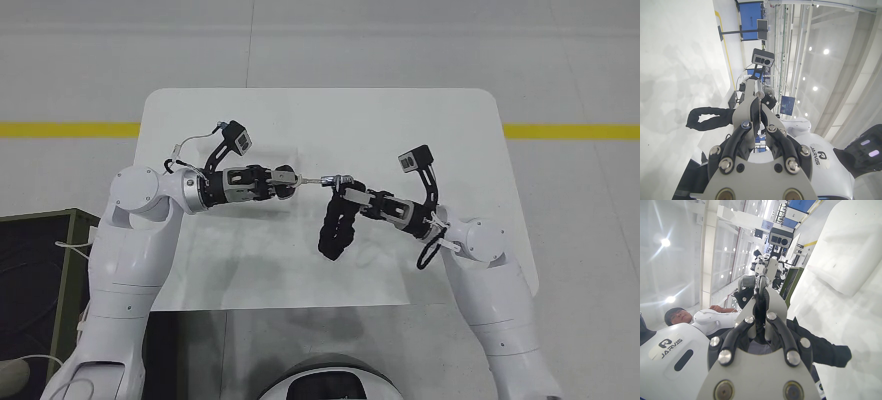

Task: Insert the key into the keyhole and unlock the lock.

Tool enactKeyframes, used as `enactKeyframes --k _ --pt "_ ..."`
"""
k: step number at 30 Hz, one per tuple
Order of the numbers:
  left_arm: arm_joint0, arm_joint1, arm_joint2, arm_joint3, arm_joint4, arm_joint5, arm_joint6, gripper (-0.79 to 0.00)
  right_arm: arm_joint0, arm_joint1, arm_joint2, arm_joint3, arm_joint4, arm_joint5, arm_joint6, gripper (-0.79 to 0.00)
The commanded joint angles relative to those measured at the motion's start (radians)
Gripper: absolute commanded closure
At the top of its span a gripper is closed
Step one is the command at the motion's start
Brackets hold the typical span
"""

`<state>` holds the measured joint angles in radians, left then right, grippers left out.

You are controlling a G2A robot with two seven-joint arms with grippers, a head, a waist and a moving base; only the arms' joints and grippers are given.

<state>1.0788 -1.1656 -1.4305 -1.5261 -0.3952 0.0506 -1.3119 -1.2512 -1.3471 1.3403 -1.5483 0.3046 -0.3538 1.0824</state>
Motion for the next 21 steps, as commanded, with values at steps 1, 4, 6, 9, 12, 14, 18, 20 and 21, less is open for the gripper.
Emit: enactKeyframes --k 1,4,6,9,12,14,18,20,21 --pt "0.000 0.001 0.001 -0.002 0.004 -0.001 -0.001 0.000 0.001 0.001 -0.003 0.000 0.000 0.002 -0.001 0.000" --pt "0.003 0.002 0.004 -0.011 0.018 -0.006 0.002 0.000 0.002 0.003 -0.009 -0.001 -0.002 0.003 -0.004 0.000" --pt "0.005 0.003 0.006 -0.018 0.029 -0.012 0.005 0.000 0.003 0.005 -0.011 -0.003 -0.006 0.003 -0.005 0.000" --pt "0.008 0.004 0.007 -0.025 0.029 -0.015 0.008 0.000 0.003 0.007 -0.014 -0.008 -0.014 0.000 -0.009 0.000" --pt "0.011 0.005 0.009 -0.033 0.030 -0.017 0.011 0.000 0.001 0.009 -0.018 -0.015 -0.021 0.000 -0.013 0.000" --pt "0.012 0.005 0.010 -0.039 0.029 -0.021 0.012 0.000 -0.001 0.010 -0.021 -0.019 -0.022 0.002 -0.014 0.000" --pt "0.013 0.005 0.014 -0.038 0.016 -0.028 0.013 0.000 -0.001 0.012 -0.024 -0.019 -0.006 0.002 -0.020 0.000" --pt "0.011 0.004 0.016 -0.033 0.009 -0.028 0.014 0.000 0.000 0.012 -0.025 -0.015 0.017 0.005 -0.020 0.000" --pt "0.010 0.004 0.017 -0.032 0.007 -0.027 0.013 0.000 0.002 0.013 -0.026 -0.013 0.020 0.006 -0.016 0.000"
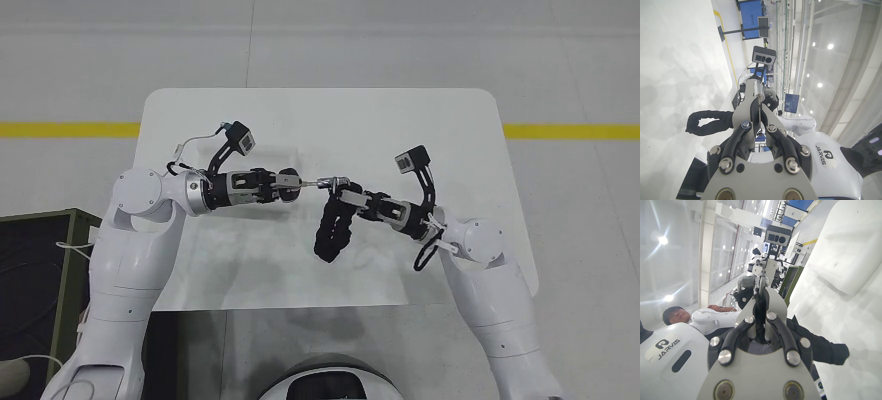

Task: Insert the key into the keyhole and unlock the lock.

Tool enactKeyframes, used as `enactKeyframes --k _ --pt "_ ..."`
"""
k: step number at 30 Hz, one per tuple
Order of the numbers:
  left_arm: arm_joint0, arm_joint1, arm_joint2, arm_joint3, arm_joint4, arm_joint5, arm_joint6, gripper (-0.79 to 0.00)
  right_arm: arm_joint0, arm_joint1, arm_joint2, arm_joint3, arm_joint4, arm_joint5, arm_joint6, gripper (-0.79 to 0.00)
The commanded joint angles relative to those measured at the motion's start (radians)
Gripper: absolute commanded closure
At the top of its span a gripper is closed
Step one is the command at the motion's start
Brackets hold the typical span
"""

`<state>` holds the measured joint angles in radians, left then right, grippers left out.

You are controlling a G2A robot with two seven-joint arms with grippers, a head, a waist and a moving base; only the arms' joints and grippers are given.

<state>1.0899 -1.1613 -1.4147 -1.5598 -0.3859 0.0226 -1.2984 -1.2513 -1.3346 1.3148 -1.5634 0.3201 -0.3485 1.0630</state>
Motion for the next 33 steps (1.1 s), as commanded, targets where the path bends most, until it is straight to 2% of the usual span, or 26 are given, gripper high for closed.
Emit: enactKeyframes --k 1,14,15,16,22,27,28,29,30,33 --pt "-0.001 0.000 0.002 0.002 -0.004 -0.001 -0.001 0.000 0.003 0.001 -0.001 0.003 0.005 0.001 0.005 0.000" --pt "-0.002 0.002 0.010 -0.006 0.001 0.000 -0.007 0.000 0.002 0.008 -0.015 -0.012 -0.002 -0.001 0.001 0.000" --pt "-0.002 0.002 0.009 -0.007 -0.002 0.002 -0.006 -0.092 0.002 0.008 -0.015 -0.011 -0.001 0.000 0.001 0.000" --pt "-0.001 0.002 0.008 -0.008 -0.003 0.002 -0.005 -0.785 0.001 0.008 -0.015 -0.010 0.003 -0.001 -0.001 0.000" --pt "0.006 0.002 -0.020 -0.004 -0.074 0.007 0.026 -0.785 0.005 0.010 -0.009 0.005 0.050 0.002 -0.001 0.000" --pt "0.008 0.006 -0.034 0.004 -0.074 0.014 0.007 -0.767 0.014 0.014 -0.004 0.011 0.062 0.010 0.012 0.000" --pt "0.007 0.007 -0.034 0.005 -0.074 0.014 0.004 -0.588 0.016 0.014 -0.004 0.011 0.062 0.011 0.011 0.000" --pt "0.007 0.008 -0.034 0.004 -0.070 0.010 0.002 -0.320 0.017 0.015 -0.005 0.012 0.063 0.012 0.010 0.000" --pt "0.008 0.008 -0.033 0.002 -0.070 0.006 0.000 -0.252 0.018 0.015 -0.007 0.012 0.062 0.013 0.009 0.000" --pt "0.011 0.008 -0.029 -0.002 -0.066 -0.003 0.004 -0.142 0.023 0.015 -0.013 0.020 0.062 0.013 0.004 0.000"
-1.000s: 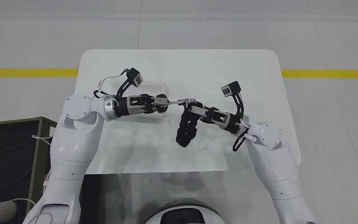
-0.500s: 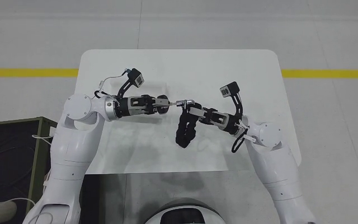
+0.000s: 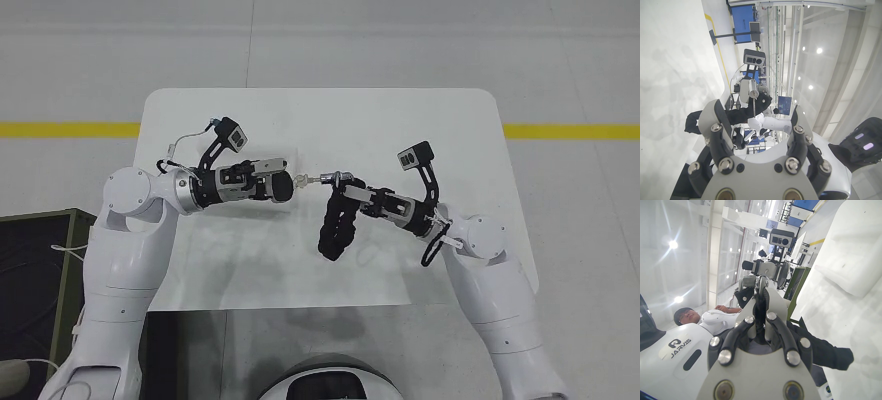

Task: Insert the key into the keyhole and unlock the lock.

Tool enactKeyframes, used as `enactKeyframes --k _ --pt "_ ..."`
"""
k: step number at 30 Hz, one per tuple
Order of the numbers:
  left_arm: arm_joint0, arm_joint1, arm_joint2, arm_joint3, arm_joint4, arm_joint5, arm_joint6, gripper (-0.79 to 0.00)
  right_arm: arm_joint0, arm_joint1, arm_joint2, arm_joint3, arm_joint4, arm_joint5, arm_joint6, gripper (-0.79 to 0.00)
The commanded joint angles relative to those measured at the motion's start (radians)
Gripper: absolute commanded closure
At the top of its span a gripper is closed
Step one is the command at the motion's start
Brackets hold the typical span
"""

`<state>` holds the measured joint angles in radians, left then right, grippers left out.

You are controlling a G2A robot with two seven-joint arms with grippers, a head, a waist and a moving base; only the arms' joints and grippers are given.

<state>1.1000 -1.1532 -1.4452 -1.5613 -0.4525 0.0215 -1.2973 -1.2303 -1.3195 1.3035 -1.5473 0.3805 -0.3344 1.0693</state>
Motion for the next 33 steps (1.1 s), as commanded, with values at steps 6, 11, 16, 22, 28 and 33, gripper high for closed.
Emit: enactKeyframes --k 6,11,16,22,28,33 --pt "0.001 0.000 0.011 0.004 0.001 -0.014 0.001 0.000 0.011 0.000 -0.012 0.018 0.000 -0.001 -0.012 0.000" --pt "0.004 0.000 0.019 0.000 0.024 -0.030 0.016 0.000 0.020 0.000 -0.020 0.034 -0.015 -0.004 -0.024 0.000" --pt "-0.001 -0.001 0.031 0.002 0.042 -0.028 0.023 0.000 0.023 0.001 -0.024 0.033 -0.020 -0.012 -0.025 0.000" --pt "-0.004 -0.001 0.040 -0.010 0.065 -0.033 0.031 0.000 0.023 0.002 -0.025 0.032 -0.024 -0.016 -0.029 0.000" --pt "-0.011 0.000 0.044 -0.015 0.098 -0.039 0.031 0.000 0.026 0.005 -0.020 0.029 -0.027 -0.006 -0.017 0.000" --pt "-0.011 0.000 0.044 -0.015 0.098 -0.039 0.031 0.000 0.026 0.005 -0.020 0.029 -0.027 -0.006 -0.017 0.000"
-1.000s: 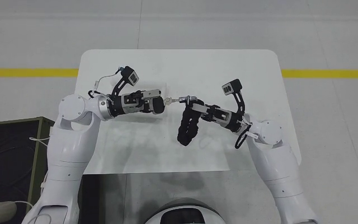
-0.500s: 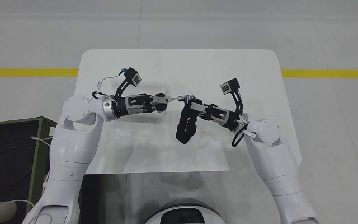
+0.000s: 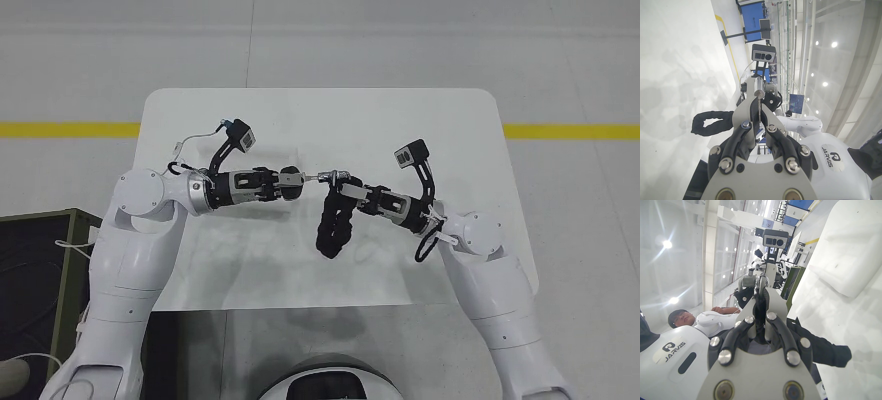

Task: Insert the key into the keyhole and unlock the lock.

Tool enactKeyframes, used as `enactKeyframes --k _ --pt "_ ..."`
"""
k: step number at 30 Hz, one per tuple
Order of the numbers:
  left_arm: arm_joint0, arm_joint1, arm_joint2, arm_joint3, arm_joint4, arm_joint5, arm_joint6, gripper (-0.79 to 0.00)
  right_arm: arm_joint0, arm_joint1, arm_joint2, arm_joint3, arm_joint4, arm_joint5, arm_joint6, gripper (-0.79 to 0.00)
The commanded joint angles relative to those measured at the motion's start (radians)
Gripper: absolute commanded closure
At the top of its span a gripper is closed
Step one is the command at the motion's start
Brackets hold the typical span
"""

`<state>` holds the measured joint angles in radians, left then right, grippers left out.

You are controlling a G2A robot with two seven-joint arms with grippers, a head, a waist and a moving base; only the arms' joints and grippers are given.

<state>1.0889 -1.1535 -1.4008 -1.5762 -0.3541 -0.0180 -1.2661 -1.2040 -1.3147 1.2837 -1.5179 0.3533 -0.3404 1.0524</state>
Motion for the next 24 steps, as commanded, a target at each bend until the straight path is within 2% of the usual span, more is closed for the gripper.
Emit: enactKeyframes --k 1,4,5,7,11,16,21,24 --pt "0.000 0.000 0.000 0.000 0.000 0.000 0.000 0.000 0.000 0.000 0.000 0.000 0.000 0.000 0.000 0.000" --pt "0.000 0.000 0.000 0.000 0.000 0.000 0.000 0.000 0.000 0.000 0.000 0.000 0.000 0.000 0.000 0.000" --pt "0.024 0.000 -0.002 -0.023 0.010 -0.015 0.019 0.000 0.000 0.000 0.000 0.000 0.000 0.000 0.000 0.000" --pt "0.079 0.003 -0.016 -0.098 0.044 -0.066 0.051 0.000 -0.042 0.002 0.004 -0.036 -0.007 -0.005 -0.026 0.000" --pt "0.125 0.010 -0.035 -0.165 0.185 -0.200 0.092 0.000 -0.078 0.007 0.017 -0.091 -0.030 0.014 -0.052 0.000" --pt "0.163 0.009 -0.032 -0.187 0.226 -0.343 0.165 0.000 -0.081 0.010 0.012 -0.097 -0.035 0.019 -0.058 0.000" --pt "0.197 0.007 -0.038 -0.206 0.358 -0.526 0.292 0.000 -0.074 0.011 -0.002 -0.094 -0.036 0.023 -0.065 0.000" --pt "0.212 0.006 -0.040 -0.195 0.412 -0.575 0.349 0.000 -0.070 0.011 -0.006 -0.093 -0.034 0.022 -0.067 0.000"
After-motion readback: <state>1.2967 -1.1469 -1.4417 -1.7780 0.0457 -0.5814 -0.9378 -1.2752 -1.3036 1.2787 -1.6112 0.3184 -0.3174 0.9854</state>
